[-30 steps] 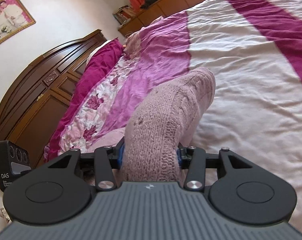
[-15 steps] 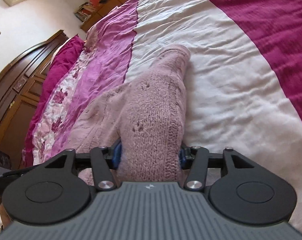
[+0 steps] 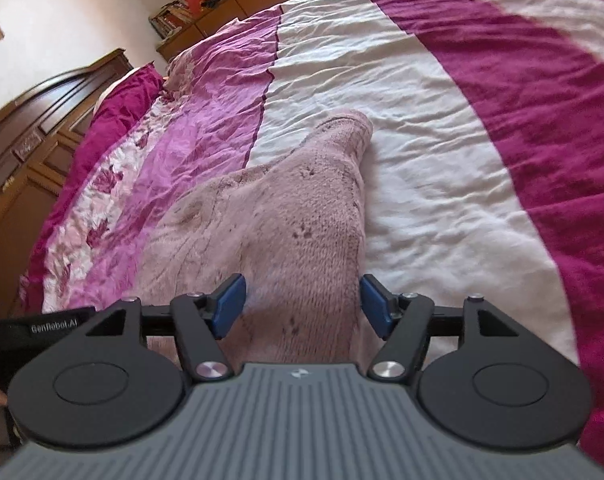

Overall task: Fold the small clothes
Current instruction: 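Open the right tool and withdraw both tools from the folded cardigan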

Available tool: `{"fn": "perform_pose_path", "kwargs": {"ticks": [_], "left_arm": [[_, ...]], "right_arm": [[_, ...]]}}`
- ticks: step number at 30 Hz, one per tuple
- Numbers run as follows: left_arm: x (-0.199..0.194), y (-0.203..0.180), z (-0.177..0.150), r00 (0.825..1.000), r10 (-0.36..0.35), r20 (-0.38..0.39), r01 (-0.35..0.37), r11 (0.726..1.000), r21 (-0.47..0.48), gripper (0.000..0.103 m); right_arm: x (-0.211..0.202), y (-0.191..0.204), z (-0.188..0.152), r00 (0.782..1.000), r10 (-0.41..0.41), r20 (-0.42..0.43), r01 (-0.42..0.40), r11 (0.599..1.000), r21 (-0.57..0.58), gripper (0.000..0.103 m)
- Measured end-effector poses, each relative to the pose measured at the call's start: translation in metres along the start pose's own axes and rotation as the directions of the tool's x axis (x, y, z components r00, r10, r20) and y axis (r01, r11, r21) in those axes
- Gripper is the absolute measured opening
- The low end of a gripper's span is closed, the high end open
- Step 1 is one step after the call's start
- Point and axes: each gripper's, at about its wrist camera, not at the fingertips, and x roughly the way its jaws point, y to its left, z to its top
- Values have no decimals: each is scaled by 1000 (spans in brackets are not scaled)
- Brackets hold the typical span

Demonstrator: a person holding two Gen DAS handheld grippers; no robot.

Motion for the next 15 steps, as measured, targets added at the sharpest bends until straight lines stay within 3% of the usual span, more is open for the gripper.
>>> {"fn": "perform_pose_path", "kwargs": {"ticks": [15], "left_arm": [[-4,-20,-30,997,59,-50,-55,996,74,79]], "right_arm": [[-18,6,-32,996,-61,-70,56,996,-70,75]]}}
